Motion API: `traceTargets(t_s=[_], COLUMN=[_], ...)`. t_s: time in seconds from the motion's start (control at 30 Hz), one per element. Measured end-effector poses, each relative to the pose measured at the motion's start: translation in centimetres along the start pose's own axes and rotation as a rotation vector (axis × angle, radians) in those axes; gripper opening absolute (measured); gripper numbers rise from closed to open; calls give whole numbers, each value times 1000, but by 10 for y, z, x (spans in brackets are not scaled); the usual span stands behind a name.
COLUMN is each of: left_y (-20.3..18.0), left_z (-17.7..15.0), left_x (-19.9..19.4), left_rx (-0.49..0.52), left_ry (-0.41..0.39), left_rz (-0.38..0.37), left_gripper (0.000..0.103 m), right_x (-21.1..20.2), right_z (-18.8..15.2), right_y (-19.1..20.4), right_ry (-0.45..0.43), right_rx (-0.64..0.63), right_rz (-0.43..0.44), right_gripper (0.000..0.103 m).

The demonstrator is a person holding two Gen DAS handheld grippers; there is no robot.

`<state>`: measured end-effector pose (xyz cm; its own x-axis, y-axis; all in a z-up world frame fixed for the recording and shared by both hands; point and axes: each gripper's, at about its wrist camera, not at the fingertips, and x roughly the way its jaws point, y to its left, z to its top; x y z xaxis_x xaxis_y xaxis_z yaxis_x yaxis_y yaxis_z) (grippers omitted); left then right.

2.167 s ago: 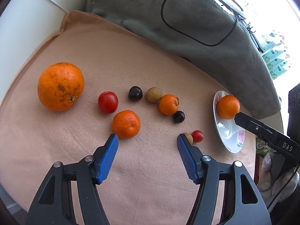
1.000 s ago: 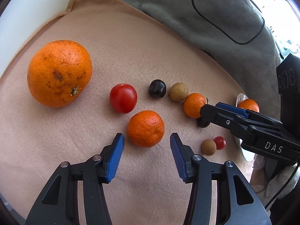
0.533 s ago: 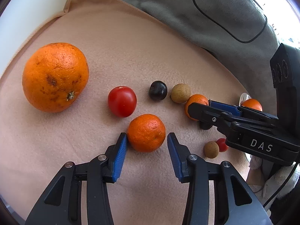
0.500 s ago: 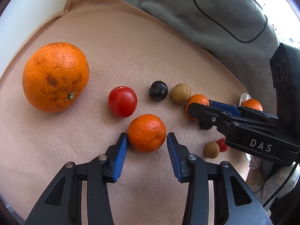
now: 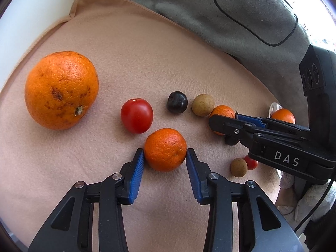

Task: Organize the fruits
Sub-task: 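Grasp a mandarin with the right tool, then carry the mandarin with the right tool onto the plate and release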

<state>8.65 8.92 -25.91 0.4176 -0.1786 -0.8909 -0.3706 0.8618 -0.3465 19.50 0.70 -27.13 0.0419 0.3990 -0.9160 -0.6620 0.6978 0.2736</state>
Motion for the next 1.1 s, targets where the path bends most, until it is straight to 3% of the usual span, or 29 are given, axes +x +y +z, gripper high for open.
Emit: traceTargets(t_s=[0.5,1.1], left_y=[-4,-71], left_z=[2,-5], left_x=[-14,-19], left_rx=[21,146], left_ry=[-9,-6], left_rz=[-23,-78], left_gripper=[38,38], right_x=[-40,-117], right_z=[-16,-76], right_y=[-9,-79], right_ry=[-67,-171], right_rx=[39,210], right_rz=[14,-44], right_gripper=[38,38])
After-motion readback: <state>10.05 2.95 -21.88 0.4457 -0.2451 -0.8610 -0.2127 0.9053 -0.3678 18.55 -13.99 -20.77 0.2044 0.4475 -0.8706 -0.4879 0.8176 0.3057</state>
